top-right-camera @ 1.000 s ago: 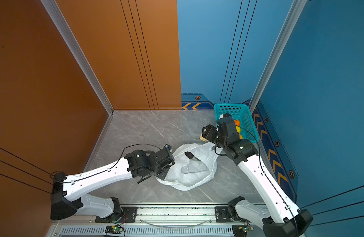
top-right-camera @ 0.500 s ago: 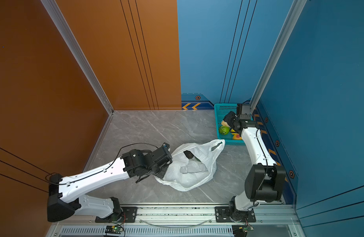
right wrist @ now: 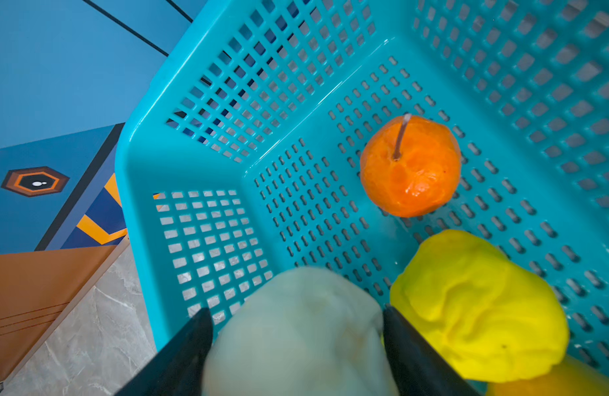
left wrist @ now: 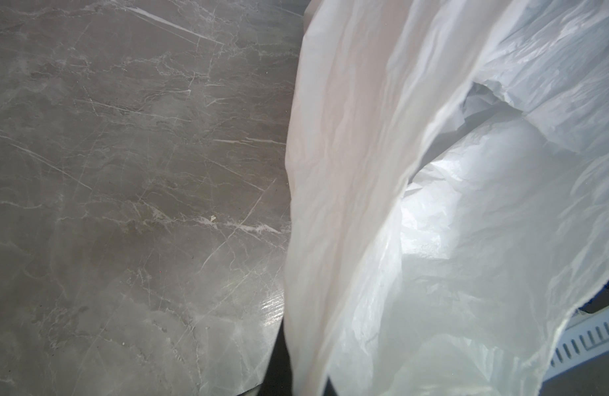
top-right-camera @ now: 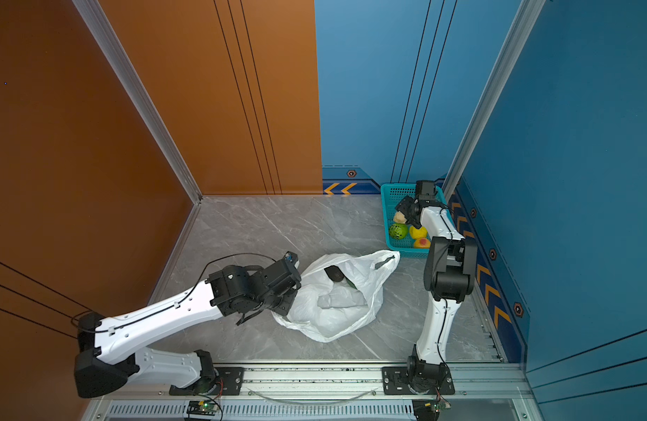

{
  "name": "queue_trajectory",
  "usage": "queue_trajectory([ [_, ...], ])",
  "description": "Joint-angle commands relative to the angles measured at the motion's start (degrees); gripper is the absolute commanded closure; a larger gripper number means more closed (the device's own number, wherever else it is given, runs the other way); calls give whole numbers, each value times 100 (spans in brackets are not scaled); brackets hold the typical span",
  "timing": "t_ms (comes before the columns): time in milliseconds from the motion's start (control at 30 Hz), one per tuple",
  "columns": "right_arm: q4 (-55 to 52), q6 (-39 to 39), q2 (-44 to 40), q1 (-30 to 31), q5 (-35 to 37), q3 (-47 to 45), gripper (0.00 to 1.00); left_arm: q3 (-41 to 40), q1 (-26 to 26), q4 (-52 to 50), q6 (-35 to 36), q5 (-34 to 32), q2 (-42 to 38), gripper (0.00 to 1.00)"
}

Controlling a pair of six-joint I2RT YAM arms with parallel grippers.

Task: Untie the knot of the plastic bag and take out the fruit
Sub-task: Place the fruit in the basket.

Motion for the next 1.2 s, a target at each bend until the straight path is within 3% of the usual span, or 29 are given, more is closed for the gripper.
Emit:
queue_trajectory([
  [0,-234,-79,-118,17,192,166,10,9,61,-78,-67,-135,-121,100],
  [233,-758,-414,-955,201,-157,-71,5,67,61,-59,-37,-266,-158,100],
  [600,-2485,-1122,-3701,1181,-799,-979,0,232,167,8,62,-322,-187,100],
  [833,-3420,-882,-4788,2758,-567,-1150,0,258,274,108,67,-257,-196,100],
  [1167,-3354,59,-5373,5073,271,-2084,0,349,366,105,64,-162,-130,100],
])
